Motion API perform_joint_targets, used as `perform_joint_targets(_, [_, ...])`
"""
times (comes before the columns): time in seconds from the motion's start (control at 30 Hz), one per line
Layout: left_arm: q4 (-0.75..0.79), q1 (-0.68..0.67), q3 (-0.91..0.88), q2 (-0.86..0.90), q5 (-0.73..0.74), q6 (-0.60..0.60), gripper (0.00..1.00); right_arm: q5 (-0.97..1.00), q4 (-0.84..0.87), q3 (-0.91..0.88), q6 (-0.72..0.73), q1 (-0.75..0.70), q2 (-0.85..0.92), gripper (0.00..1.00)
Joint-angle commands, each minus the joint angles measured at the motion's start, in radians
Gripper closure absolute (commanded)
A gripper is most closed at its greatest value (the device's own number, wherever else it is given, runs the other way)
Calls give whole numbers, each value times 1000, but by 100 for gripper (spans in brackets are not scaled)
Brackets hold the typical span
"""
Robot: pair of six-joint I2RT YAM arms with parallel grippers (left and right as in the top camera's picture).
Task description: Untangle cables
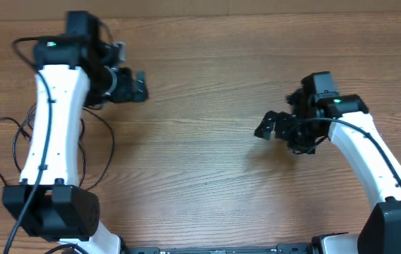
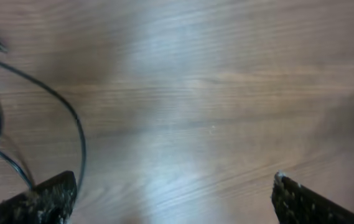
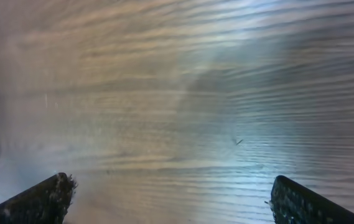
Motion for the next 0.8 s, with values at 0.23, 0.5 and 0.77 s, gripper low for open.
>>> perform_joint_targets(0.23, [-243, -92, -11, -8, -87, -87, 0, 174, -279, 329, -100, -1, -3, 0])
perform_joint_targets(0.5, [-271, -92, -109, -62, -80, -72, 1, 232, -348, 341, -76, -1, -115, 0])
perform_joint_targets(0.77, [-37, -92, -410, -358, -87, -64, 0, 310, -307, 257, -67, -1, -372, 0])
